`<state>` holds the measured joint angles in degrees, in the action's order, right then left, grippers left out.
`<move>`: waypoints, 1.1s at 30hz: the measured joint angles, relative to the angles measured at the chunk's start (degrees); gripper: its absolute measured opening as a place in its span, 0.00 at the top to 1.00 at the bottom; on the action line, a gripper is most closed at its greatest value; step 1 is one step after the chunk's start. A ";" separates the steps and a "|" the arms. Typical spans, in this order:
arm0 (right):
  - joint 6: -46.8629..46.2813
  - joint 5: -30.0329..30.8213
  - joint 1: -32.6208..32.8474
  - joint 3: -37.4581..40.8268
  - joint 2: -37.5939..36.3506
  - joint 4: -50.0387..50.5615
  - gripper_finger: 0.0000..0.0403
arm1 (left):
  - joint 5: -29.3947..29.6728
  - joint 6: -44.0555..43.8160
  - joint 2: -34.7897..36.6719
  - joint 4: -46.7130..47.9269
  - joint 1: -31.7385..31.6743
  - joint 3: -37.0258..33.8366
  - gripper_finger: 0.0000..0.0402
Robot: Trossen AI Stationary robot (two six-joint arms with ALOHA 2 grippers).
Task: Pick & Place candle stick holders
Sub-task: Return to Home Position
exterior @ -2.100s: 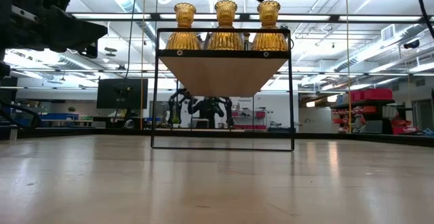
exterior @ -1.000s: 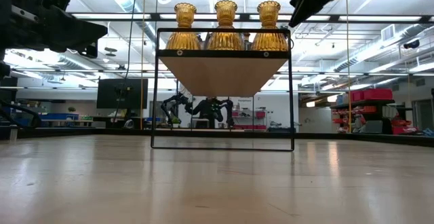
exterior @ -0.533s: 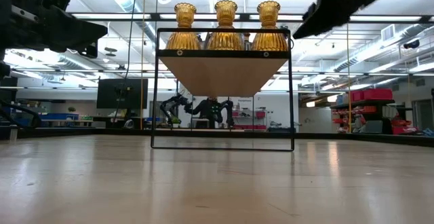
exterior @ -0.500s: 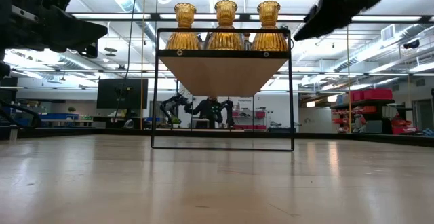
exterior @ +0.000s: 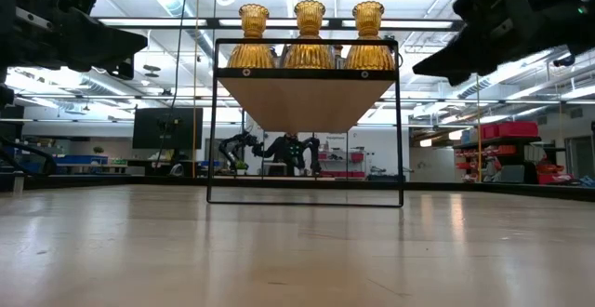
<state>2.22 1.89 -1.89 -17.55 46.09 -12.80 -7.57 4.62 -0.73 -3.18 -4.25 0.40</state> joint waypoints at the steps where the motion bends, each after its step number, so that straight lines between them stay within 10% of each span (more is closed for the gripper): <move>1: -0.72 -0.01 0.00 1.34 -0.93 -1.52 0.99 | -0.01 0.02 0.00 -0.01 0.00 0.01 0.95; 33: -4.90 -6.02 0.13 16.71 -29.87 4.17 1.00 | 0.00 0.02 0.00 -0.01 -0.01 0.02 0.95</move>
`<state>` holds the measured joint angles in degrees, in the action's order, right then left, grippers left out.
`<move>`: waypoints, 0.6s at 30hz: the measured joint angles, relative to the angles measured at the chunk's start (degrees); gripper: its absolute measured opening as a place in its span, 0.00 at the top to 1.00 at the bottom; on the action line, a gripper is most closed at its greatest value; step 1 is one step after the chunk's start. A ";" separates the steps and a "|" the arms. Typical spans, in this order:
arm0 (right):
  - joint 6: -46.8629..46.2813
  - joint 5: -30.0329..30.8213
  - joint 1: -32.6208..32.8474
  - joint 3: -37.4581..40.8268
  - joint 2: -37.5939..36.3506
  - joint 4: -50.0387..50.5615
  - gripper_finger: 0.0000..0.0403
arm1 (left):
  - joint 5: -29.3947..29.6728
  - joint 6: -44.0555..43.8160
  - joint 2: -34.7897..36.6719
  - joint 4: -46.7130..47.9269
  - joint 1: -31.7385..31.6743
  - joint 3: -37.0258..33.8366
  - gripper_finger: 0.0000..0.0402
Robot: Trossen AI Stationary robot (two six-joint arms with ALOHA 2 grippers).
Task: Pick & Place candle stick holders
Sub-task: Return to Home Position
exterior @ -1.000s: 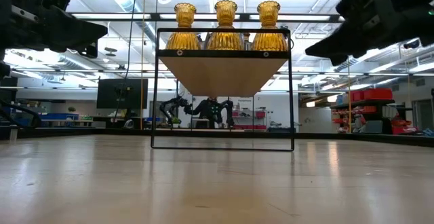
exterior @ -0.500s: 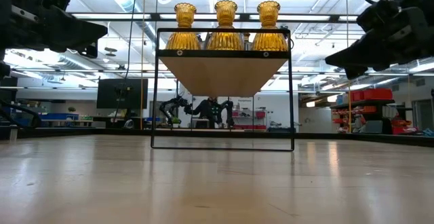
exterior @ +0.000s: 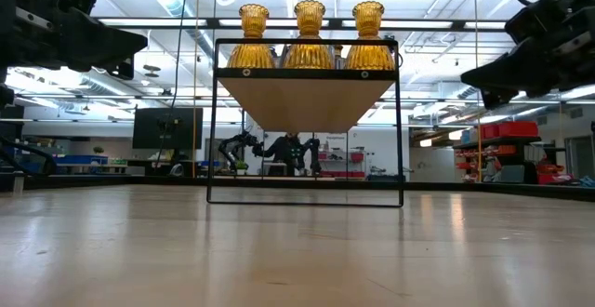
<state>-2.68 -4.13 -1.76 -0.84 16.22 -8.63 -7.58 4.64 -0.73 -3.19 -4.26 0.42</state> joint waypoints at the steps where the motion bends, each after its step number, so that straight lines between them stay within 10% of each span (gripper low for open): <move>1: -0.26 0.01 0.00 0.00 -0.75 0.96 1.00 | 0.00 0.00 0.00 0.01 0.00 -0.01 0.95; 18: -1.35 0.17 0.00 -0.03 -10.85 7.59 1.00 | -0.02 0.00 0.00 0.01 0.01 0.00 0.95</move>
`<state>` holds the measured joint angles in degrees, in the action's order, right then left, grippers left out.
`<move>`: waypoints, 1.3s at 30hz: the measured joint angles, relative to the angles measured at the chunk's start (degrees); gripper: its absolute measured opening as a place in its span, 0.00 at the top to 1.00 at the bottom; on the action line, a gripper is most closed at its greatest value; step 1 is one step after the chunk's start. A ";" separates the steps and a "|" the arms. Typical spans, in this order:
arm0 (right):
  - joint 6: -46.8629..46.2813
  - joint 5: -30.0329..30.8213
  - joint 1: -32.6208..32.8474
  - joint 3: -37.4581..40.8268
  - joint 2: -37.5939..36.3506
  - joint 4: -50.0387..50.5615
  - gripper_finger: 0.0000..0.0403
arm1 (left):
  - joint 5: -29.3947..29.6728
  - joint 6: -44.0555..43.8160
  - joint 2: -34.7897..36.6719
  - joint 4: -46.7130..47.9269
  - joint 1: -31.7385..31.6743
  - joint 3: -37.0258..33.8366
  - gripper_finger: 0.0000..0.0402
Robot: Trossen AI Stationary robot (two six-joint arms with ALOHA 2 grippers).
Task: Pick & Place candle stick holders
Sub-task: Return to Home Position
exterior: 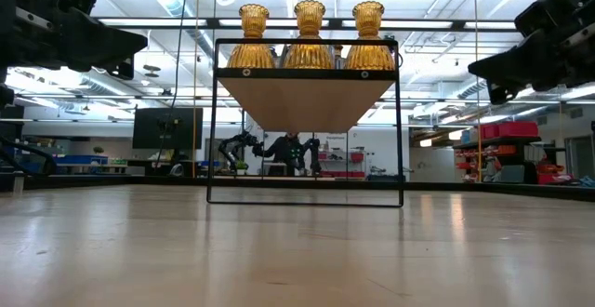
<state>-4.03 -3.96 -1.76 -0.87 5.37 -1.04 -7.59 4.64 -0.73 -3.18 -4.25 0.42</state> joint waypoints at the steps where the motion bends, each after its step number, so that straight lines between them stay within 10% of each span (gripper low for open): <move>1: 0.00 -0.01 0.00 0.01 -0.46 -0.01 1.00 | 0.02 0.00 0.00 -0.02 -0.02 -0.02 0.95; 39: -1.29 0.04 0.11 -0.04 -5.38 -0.13 0.96 | 0.01 0.00 0.00 -0.01 -0.01 -0.01 0.95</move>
